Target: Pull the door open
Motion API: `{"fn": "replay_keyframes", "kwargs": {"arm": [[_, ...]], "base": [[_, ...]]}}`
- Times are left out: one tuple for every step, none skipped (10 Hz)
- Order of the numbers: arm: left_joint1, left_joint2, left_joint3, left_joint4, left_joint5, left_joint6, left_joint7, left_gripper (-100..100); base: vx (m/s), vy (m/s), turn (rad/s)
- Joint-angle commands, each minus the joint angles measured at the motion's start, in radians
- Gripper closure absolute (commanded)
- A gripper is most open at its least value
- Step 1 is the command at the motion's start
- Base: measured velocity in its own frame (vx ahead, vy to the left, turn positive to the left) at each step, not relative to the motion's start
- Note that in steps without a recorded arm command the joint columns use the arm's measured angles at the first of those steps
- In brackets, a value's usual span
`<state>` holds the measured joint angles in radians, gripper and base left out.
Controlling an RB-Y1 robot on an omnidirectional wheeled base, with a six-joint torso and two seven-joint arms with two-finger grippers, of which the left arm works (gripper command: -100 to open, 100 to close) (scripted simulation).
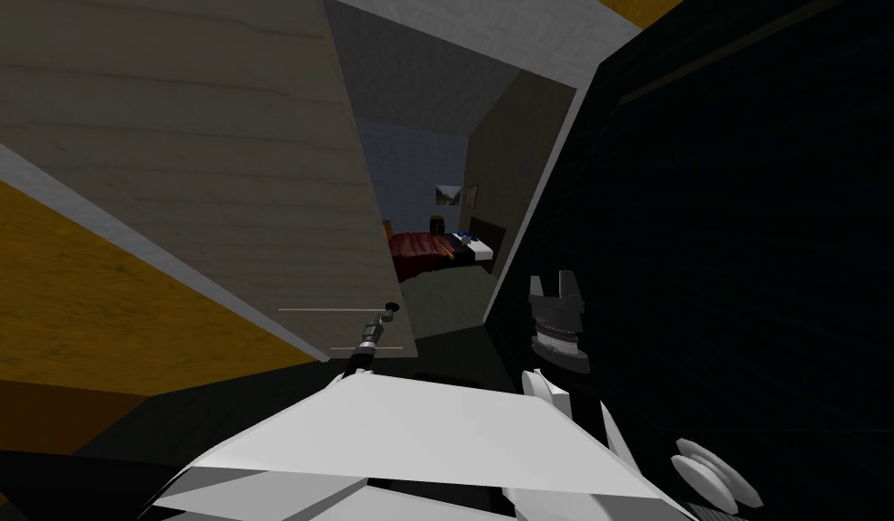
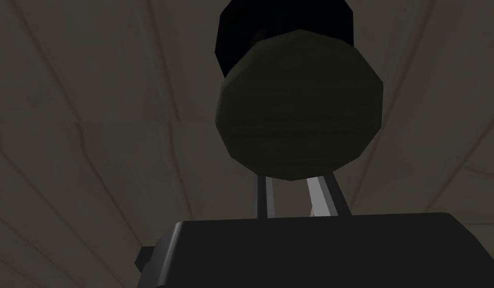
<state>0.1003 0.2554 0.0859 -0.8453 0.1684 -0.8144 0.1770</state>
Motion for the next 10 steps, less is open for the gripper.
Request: {"fn": "replay_keyframes", "kwargs": {"arm": [[-0.017,-0.008,-0.029,0.004,0.009,-0.013,0.050,100],[-0.020,-0.004,-0.038,0.009,0.025,-0.015,0.079,100],[-0.020,-0.004,-0.038,0.009,0.025,-0.015,0.096,100],[-0.022,0.001,-0.048,0.013,0.040,-0.016,0.129,100],[-0.022,0.001,-0.048,0.013,0.040,-0.016,0.136,100],[-0.025,0.005,-0.058,0.017,0.056,-0.018,0.177,100],[-0.025,0.005,-0.058,0.017,0.056,-0.018,0.177,100],[-0.028,0.009,-0.068,0.022,0.072,-0.019,0.218,100],[-0.028,0.009,-0.068,0.022,0.072,-0.019,0.218,100],[-0.014,0.024,-0.062,0.028,0.097,0.001,0.251,-100]], "base": [[-0.043,0.013,-0.066],[-0.065,0.025,-0.090],[-0.049,0.026,-0.019],[-0.052,0.020,-0.073],[-0.042,0.009,-0.038],[-0.045,0.020,-0.069],[-0.042,0.014,-0.026],[-0.046,0.017,-0.075],[-0.034,0.011,-0.059],[-0.030,0.028,-0.013]]}}
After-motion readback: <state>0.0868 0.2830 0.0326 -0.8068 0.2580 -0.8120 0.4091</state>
